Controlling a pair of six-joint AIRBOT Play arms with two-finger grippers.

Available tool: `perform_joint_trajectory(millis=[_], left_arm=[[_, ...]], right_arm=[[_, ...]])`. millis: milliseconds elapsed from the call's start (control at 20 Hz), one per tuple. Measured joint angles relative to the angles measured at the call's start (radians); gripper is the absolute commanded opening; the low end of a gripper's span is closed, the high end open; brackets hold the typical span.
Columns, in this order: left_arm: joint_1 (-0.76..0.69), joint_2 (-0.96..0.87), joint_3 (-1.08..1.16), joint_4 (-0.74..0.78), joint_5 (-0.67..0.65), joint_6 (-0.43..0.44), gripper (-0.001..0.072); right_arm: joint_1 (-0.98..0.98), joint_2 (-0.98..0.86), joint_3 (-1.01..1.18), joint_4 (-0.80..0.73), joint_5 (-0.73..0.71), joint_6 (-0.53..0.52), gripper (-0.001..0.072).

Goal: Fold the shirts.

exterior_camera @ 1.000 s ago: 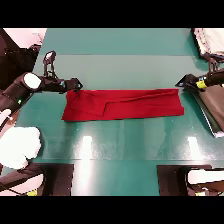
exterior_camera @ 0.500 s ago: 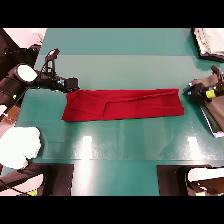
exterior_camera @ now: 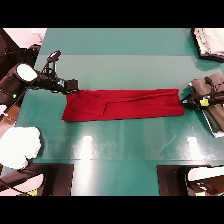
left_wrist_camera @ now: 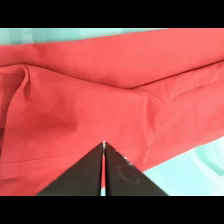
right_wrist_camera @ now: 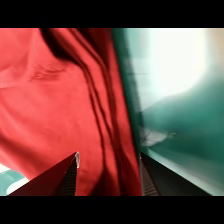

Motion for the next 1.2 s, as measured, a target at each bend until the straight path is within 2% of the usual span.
perform_joint_trajectory(millis=[100, 150, 200, 250, 300, 350, 550, 800, 1000, 1200], left_arm=[[-0.002, 0.000, 0.000, 0.000, -0.004, 0.000, 0.0041], [-0.005, 0.000, 0.000, 0.000, -0.004, -0.001, 0.0024], [-0.013, 0.000, 0.000, 0.000, -0.007, -0.002, 0.0025], [-0.023, -0.001, 0.000, 0.000, -0.011, -0.002, 0.0024], [-0.037, -0.002, 0.000, 0.000, -0.014, -0.002, 0.0024], [-0.057, -0.006, 0.000, 0.000, -0.016, -0.002, 0.0024], [-0.143, -0.070, 0.036, -0.002, -0.002, -0.001, 0.0024], [-0.247, -0.282, 0.232, -0.044, 0.008, 0.015, 0.0024], [-0.328, -0.479, 0.418, -0.071, 0.010, 0.025, 0.0024], [-0.386, -0.622, 0.511, -0.085, 0.021, 0.027, 0.0024]], right_arm=[[0.015, -0.032, 0.018, 0.024, 0.020, -0.003, 0.0443], [0.024, -0.047, 0.026, 0.040, 0.027, -0.005, 0.0401], [0.037, -0.060, 0.034, 0.050, 0.030, -0.007, 0.0229], [0.050, -0.072, 0.041, 0.053, 0.028, -0.007, 0.0131], [0.063, -0.080, 0.045, 0.060, 0.030, -0.007, 0.0056], [0.076, -0.083, 0.050, 0.059, 0.031, -0.009, 0.0017], [0.101, -0.051, 0.058, 0.085, 0.062, -0.008, 0.0014], [0.133, 0.100, 0.092, 0.101, 0.092, 0.021, 0.0012], [0.232, 0.194, 0.225, 0.106, 0.128, 0.086, 0.0012], [0.381, 0.219, 0.387, 0.107, 0.153, 0.133, 0.0012]])
